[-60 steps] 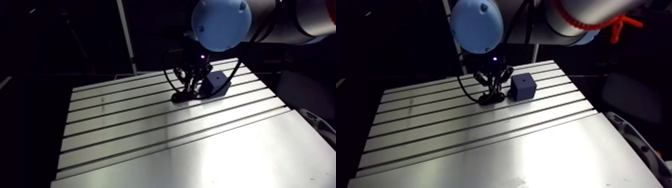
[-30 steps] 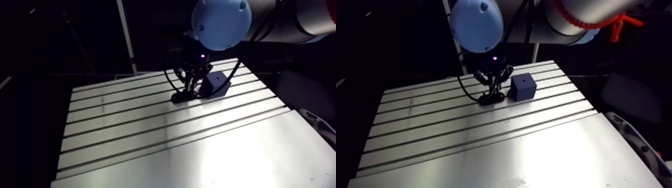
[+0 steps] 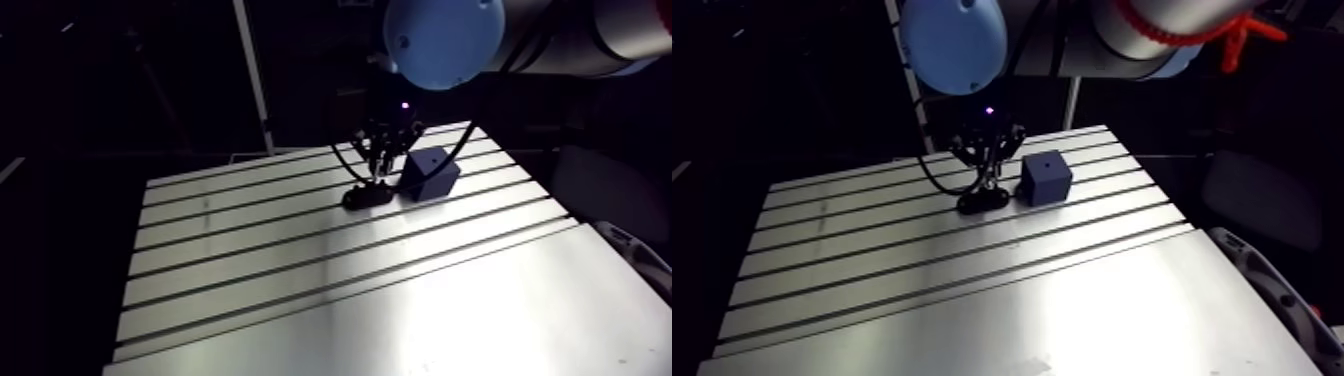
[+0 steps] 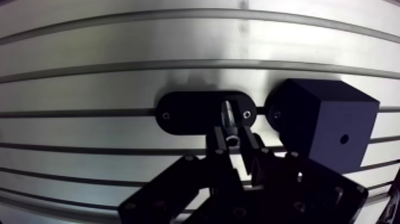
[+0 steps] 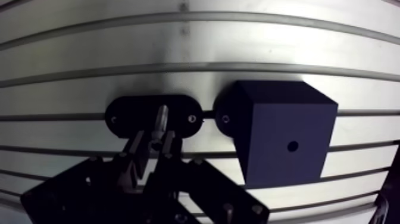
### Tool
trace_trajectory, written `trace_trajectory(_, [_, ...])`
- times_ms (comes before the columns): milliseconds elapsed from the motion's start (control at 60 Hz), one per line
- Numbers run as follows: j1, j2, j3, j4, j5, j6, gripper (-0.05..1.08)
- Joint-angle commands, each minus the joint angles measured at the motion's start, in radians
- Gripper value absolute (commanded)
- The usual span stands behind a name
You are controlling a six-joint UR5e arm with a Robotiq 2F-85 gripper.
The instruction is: Pick up the M10 bolt and insert it into the hole until fully seated.
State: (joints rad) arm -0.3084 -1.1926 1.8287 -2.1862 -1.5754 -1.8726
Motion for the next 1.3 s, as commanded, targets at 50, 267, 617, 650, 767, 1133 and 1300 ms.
trace_trajectory(50, [0.0, -0.02, -0.047, 0.034, 0.001, 0.003, 0.95])
trace_trajectory(267, [0.001, -0.029, -0.105, 0.111, 0.004, 0.003, 1.05])
trace_trajectory(617, [-0.001, -0.023, -0.276, 0.339, 0.0, 0.004, 1.08])
trace_trajectory(650, [-0.002, -0.02, -0.291, 0.355, -0.002, 0.001, 1.08])
trace_trajectory(767, [-0.006, -0.009, -0.353, 0.442, -0.035, -0.004, 1.08])
trace_trajectory(1133, [-0.021, 0.068, -0.486, 0.666, -0.103, -0.01, 1.08])
trace_trajectory(1300, [-0.045, 0.097, -0.513, 0.691, -0.102, -0.012, 1.08])
